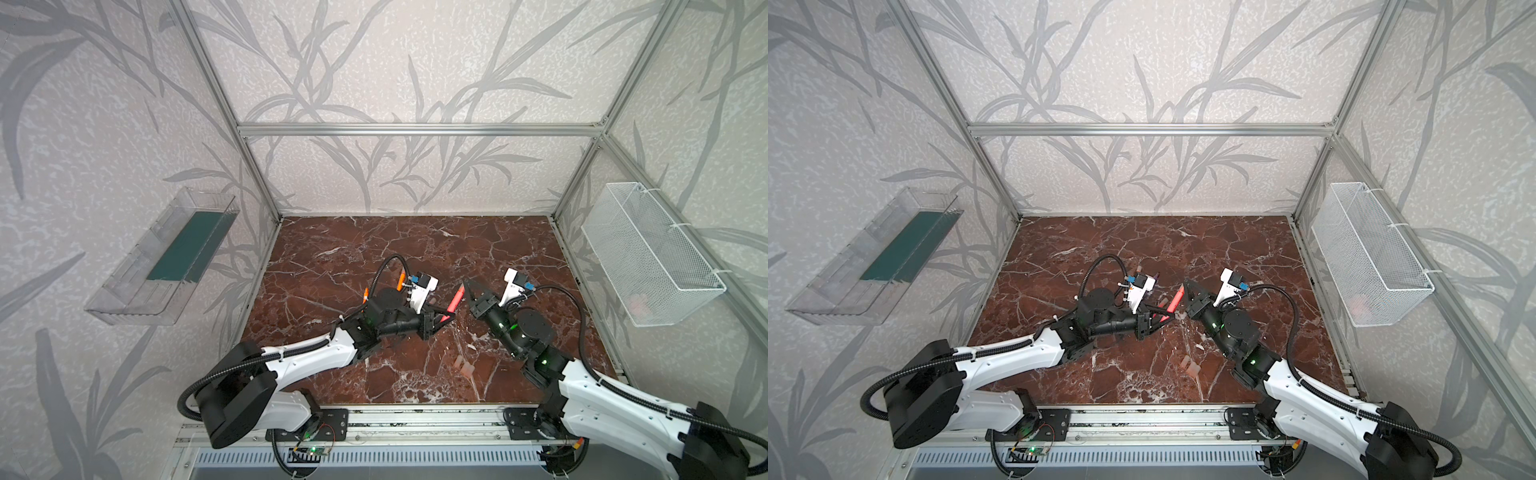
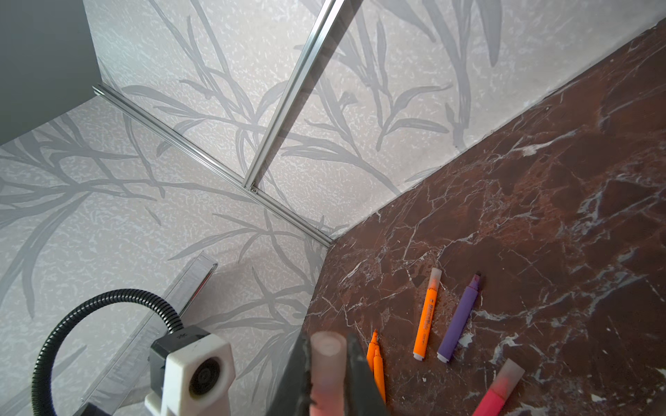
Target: Insert the pens into the pen caps
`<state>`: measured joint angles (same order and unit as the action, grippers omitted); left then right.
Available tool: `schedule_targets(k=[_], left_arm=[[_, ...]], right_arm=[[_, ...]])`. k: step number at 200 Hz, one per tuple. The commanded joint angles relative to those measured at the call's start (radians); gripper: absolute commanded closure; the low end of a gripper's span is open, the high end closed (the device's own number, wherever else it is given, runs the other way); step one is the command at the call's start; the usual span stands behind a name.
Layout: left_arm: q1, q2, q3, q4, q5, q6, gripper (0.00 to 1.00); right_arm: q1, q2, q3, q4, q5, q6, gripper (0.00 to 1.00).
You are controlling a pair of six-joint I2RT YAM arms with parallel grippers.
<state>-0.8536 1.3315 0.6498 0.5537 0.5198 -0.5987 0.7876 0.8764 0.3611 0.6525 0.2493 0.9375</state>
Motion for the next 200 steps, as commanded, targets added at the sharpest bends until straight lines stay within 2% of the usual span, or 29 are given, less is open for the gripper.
schedule_targets(k=[1,40,86,108,133,163,200], left_arm=[[0.006,-0.010,0.036,0.157,0.018,0.002,1.00],[0.006,-0.028,0.030,0.091,-0.027,0.049,1.00],[0.005,-0.047,0.027,0.003,-0.059,0.120,1.00],[0.001,-0.055,0.023,-0.067,-0.094,0.196,1.00],[-0.008,-0.060,0.013,-0.146,-0.165,0.302,1.00],[-0.022,-0.072,-0.002,-0.195,-0.203,0.390,1.00],[-0.044,-0.096,-0.021,-0.195,-0.219,0.428,1.00]], right_arm=[[0.032,0.025,0.002,-0.072,-0.113,-0.038,0.95],[0.031,-0.020,0.001,-0.121,-0.067,-0.058,0.80],[0.031,-0.126,-0.001,-0.204,-0.013,-0.092,0.51],[0.030,-0.187,-0.002,-0.251,0.021,-0.119,0.42],[0.027,-0.262,0.011,-0.344,0.055,-0.127,0.27],[0.019,-0.259,0.049,-0.405,0.044,-0.120,0.26],[0.019,-0.152,0.092,-0.392,0.008,-0.081,0.28]])
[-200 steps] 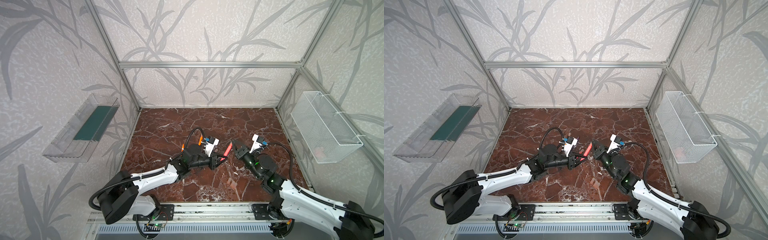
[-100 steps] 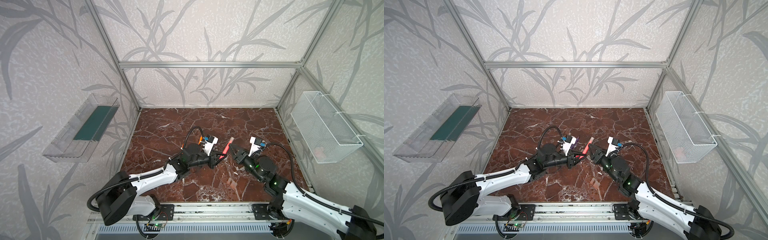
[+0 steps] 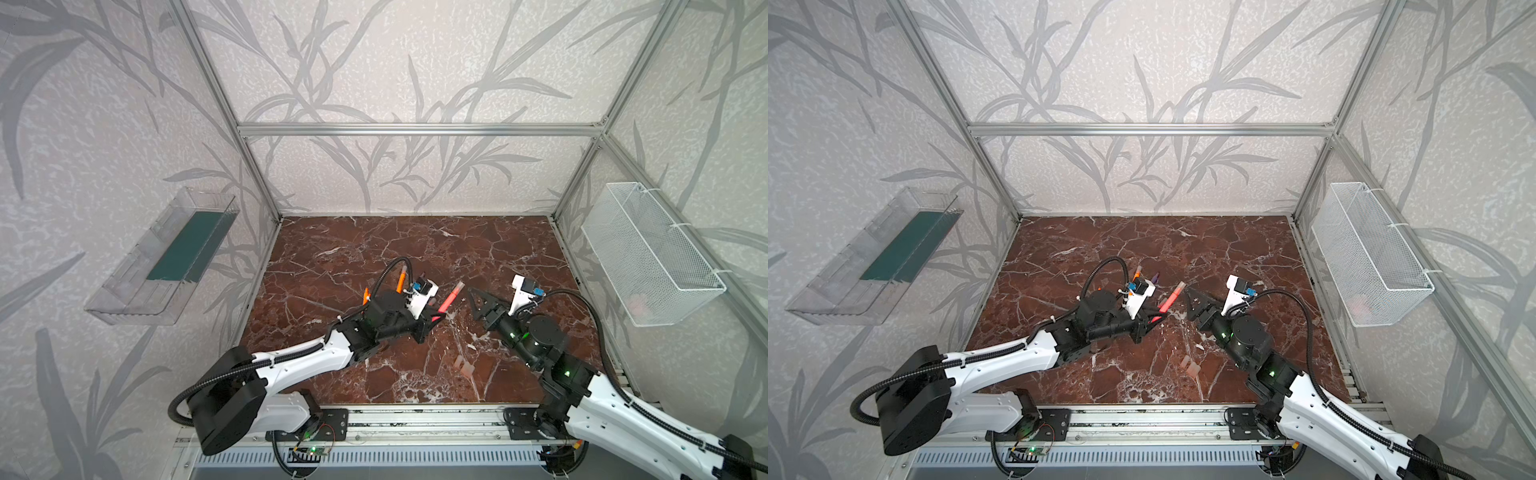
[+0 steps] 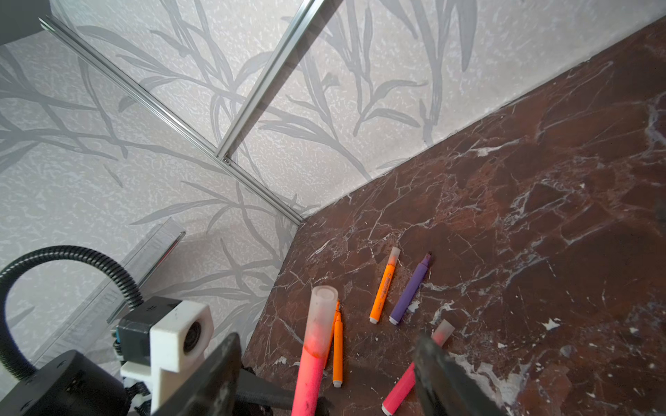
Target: Insert the pens into the pen caps
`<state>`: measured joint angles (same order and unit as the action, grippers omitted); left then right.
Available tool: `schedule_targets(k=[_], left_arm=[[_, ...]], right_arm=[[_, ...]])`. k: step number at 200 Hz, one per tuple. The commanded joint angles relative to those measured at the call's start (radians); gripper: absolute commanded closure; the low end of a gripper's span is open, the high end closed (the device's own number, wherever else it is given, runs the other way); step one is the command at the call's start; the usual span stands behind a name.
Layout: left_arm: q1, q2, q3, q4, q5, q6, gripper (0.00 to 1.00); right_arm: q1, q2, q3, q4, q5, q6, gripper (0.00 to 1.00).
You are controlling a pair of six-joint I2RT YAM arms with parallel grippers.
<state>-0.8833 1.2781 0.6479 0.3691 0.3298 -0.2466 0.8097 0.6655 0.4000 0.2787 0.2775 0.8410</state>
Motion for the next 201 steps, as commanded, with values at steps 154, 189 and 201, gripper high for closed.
schedule_targets(k=[154,189,201], left_arm=[[-0.060,-0.019,-0.026,-0.006,-0.055,0.115,1.00],[-0.063,-0.014,-0.022,-0.001,-0.055,0.112,1.00],[-0.063,-0.007,-0.021,0.005,-0.058,0.117,1.00]], right_arm=[[-0.004,0.189,0.115,0.051,-0.057,0.017,0.58],[-0.006,0.198,0.134,0.041,-0.067,0.012,0.70],[-0.006,0.201,0.133,0.040,-0.070,0.011,0.79]])
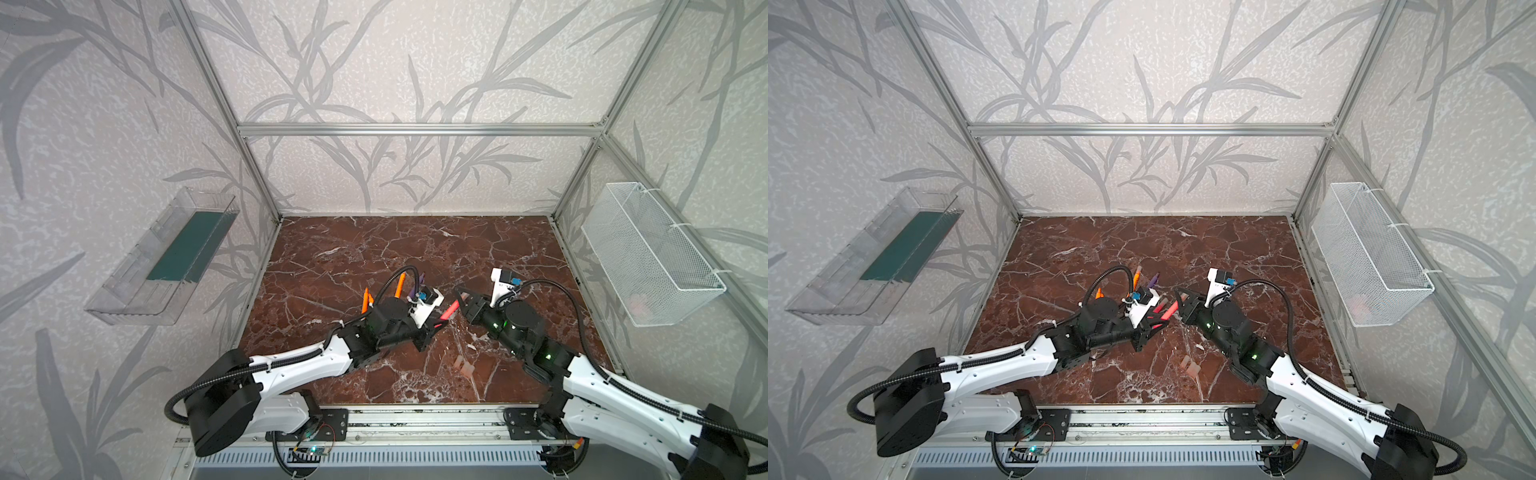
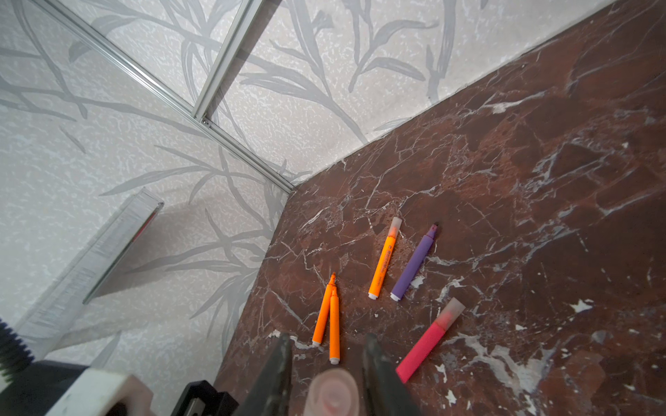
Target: Insert the pens into the pen caps
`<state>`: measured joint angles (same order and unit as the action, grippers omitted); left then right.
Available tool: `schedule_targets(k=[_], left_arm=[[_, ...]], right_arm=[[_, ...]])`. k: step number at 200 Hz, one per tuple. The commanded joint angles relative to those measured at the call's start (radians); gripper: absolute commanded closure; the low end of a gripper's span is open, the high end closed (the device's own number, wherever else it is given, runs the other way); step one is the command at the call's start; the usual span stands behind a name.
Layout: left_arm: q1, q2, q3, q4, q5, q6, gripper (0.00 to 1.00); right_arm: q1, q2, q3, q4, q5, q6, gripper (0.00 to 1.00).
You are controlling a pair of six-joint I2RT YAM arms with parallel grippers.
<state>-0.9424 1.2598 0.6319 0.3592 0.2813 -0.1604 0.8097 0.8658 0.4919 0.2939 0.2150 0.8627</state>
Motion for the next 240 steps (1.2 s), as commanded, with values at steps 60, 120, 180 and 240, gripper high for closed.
schedule_targets(k=[60,120,180,240], left_arm=[[-0.003,0.018,0.024,0.046,-0.081,0.012,1.00],[0.032,0.009,0.138,0.049,-0.142,0.002,1.00],[0.179,0.026,0.234,0.074,-0.083,-0.089,1.00],[0.240,0.035,0.278,0.084,-0.106,-0.096,1.00]], right_arm=[[-0.001,0.020,0.024,-0.001,-0.104,-0.008,1.00],[0.074,0.038,-0.066,0.111,-0.087,-0.041,1.00],[0.176,0.048,-0.137,0.192,-0.039,-0.037,1.00],[0.205,0.035,-0.204,0.232,-0.041,0.006,1.00]])
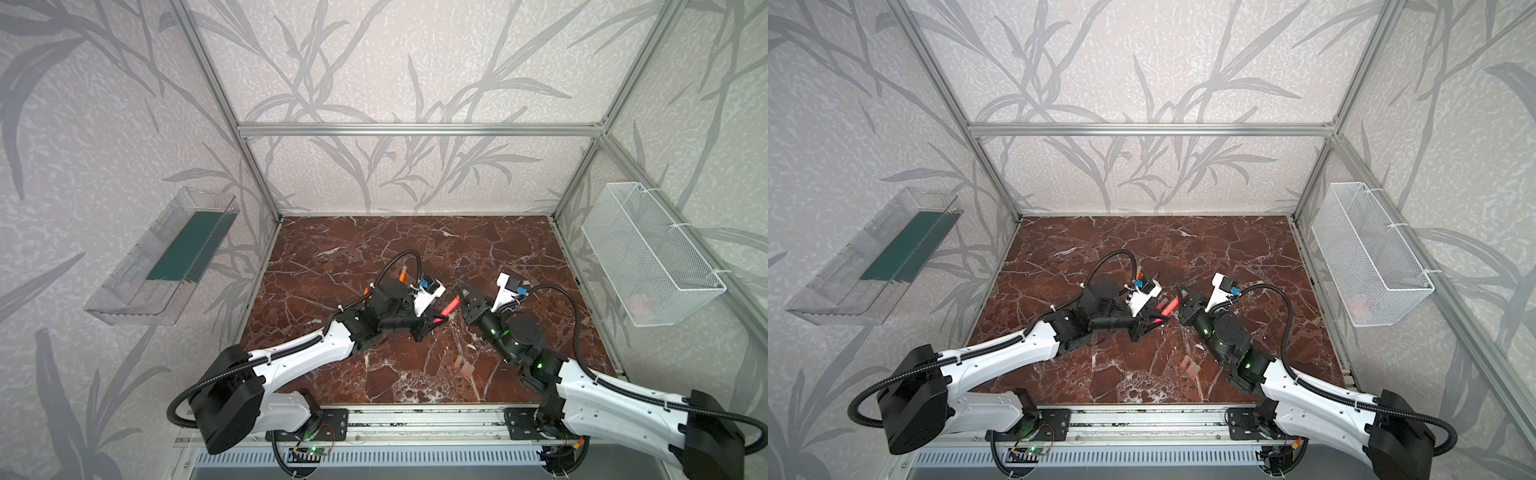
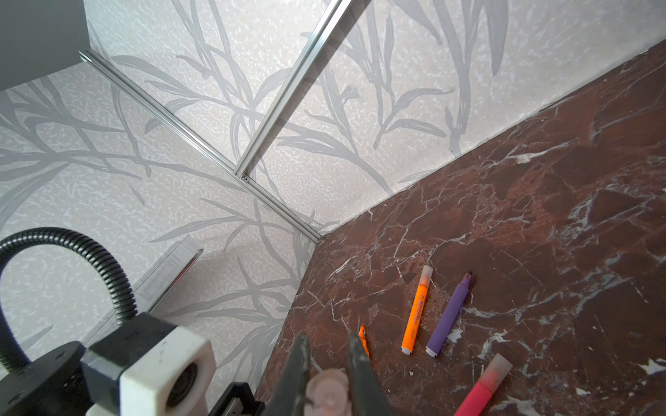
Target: Insert the pens into the pen caps
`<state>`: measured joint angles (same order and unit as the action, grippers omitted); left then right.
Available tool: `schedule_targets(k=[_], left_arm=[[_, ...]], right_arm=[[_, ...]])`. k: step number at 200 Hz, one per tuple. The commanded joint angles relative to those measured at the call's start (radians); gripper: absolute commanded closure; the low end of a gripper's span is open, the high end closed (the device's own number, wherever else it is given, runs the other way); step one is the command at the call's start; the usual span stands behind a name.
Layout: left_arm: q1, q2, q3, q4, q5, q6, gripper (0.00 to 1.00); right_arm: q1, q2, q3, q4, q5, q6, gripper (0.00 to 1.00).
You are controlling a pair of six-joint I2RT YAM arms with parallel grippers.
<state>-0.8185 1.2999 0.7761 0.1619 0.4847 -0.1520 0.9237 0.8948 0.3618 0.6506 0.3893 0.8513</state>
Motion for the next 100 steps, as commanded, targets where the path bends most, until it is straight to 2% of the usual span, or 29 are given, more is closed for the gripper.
schedule_targets(k=[1,26,49,77,100], left_arm=[[0.116,-0.004,0.135,0.281,-0.311,-0.104,1.00],[0.116,-0.005,0.138,0.289,-0.397,-0.077,1.00],[0.116,-0.015,0.148,0.285,-0.495,-0.043,1.00],[0.114,-0.027,0.140,0.298,-0.547,-0.006,1.00],[0.114,-0.037,0.145,0.283,-0.587,0.008,1.00]], right_arm=[[0.092,0.007,-0.076,-0.123,-0.216,0.019,1.00],[0.146,0.022,-0.083,-0.101,-0.216,0.062,1.00],[0.197,0.026,-0.002,-0.279,-0.162,0.078,1.00],[0.212,0.084,0.035,-0.295,-0.190,0.108,1.00],[0.245,0.121,0.128,-0.480,-0.120,0.130,1.00]])
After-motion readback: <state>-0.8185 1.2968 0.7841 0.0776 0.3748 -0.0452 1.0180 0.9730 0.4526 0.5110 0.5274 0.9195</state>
